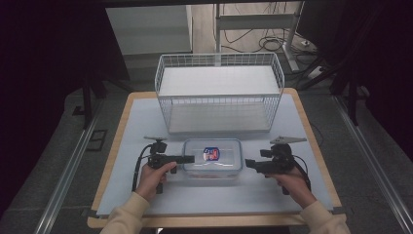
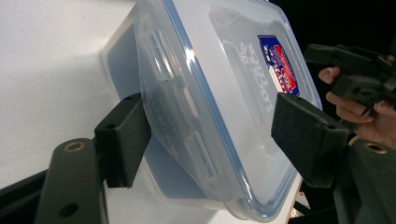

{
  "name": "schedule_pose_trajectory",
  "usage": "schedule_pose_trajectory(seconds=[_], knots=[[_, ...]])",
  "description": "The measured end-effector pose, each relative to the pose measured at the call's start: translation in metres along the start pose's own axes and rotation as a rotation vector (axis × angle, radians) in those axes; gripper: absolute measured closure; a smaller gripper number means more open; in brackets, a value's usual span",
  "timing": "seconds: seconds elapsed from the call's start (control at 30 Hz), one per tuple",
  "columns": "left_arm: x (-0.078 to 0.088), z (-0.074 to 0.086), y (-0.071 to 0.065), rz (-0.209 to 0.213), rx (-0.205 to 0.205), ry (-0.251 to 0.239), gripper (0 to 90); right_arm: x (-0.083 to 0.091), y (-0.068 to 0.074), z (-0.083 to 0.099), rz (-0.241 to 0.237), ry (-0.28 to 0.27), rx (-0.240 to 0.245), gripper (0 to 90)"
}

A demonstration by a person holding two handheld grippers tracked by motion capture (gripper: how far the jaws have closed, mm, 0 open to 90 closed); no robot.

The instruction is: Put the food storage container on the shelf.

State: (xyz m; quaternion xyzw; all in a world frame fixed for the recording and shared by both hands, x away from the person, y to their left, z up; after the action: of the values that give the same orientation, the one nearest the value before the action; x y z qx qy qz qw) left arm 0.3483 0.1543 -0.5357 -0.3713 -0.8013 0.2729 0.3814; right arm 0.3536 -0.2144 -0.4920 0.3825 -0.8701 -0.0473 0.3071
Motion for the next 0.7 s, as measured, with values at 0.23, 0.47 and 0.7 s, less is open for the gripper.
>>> schedule_pose_trajectory(seconds=[0.23, 0.47, 0.7], knots=[[0.0, 0.0, 0.0, 0.002, -0.002, -0.003, 29.1, -0.034, -0.005, -0.007, -0.077, 0.053, -0.134, 14.0], [0.0, 0.0, 0.0, 0.002, -0.003, -0.003, 29.0, -0.046, -0.006, -0.005, -0.106, 0.089, -0.183, 13.9], [0.0, 0.0, 0.0, 0.002, -0.011, -0.003, 29.0, -0.054, -0.005, -0.003, -0.17, 0.109, -0.242, 17.7]])
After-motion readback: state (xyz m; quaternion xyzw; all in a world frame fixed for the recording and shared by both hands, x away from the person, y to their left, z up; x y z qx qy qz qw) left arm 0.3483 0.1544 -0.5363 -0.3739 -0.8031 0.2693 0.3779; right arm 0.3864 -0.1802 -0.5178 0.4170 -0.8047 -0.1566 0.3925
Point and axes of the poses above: each handheld gripper's, and its own axes: x roughly backward along the jaws, z roughly out of its underside, y roughly to its left, the point moved 2 cm from there along -x, roughly forward along the jaws, and after that the axes turned 8 degrees about -y, right-handed, at the moved point
